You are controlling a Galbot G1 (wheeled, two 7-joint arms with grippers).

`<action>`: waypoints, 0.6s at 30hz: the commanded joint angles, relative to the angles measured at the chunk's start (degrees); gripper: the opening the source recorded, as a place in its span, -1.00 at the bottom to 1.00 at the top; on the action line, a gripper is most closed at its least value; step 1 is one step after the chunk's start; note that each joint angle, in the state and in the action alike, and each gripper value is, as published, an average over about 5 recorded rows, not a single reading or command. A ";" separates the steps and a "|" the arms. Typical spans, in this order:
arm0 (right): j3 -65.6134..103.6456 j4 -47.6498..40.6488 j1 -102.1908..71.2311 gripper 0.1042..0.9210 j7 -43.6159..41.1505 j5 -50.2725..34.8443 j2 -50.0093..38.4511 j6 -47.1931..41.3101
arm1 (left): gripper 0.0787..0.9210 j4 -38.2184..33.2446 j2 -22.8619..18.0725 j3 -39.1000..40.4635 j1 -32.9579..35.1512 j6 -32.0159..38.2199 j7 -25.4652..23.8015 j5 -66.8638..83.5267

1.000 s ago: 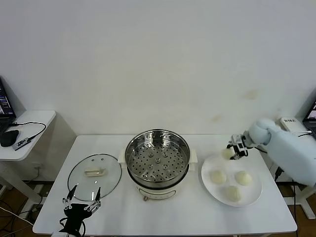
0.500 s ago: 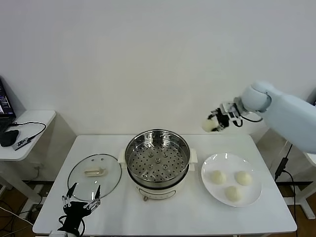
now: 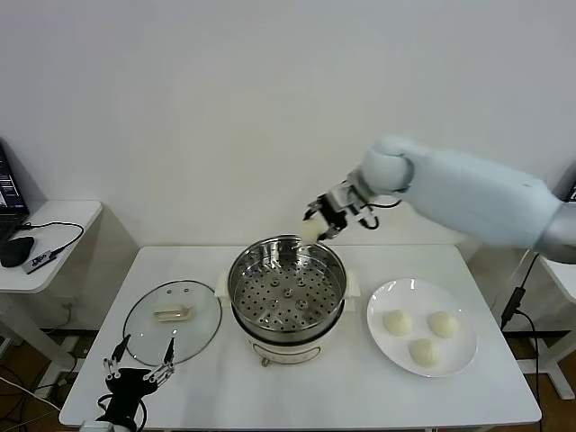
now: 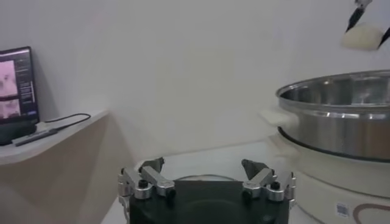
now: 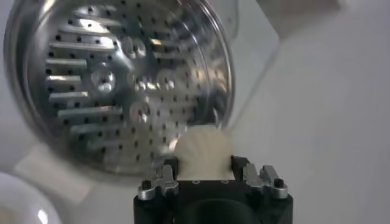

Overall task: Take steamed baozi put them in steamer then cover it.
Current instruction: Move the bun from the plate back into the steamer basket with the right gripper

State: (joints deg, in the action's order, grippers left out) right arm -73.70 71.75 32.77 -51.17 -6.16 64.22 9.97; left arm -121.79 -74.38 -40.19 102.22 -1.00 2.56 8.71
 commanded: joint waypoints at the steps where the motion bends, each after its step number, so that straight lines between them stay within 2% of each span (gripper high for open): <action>1: -4.72 -4.34 -1.19 0.10 1.42 11.06 8.43 11.52 | 0.77 0.00 -0.17 -0.52 -0.01 0.03 0.02 0.01; 10: -2.58 -11.99 -6.99 0.10 4.52 22.18 10.99 18.36 | 0.77 -0.15 -0.87 -0.81 -0.16 0.04 0.03 0.01; 18: -1.71 -14.08 -8.31 0.10 5.43 24.20 11.55 20.17 | 0.77 -0.67 -1.15 -1.01 0.21 0.01 0.04 -0.07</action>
State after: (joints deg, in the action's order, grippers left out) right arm -75.28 61.38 26.60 -46.81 12.10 73.77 25.80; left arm -122.44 -75.54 -41.13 102.47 -0.96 2.59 8.66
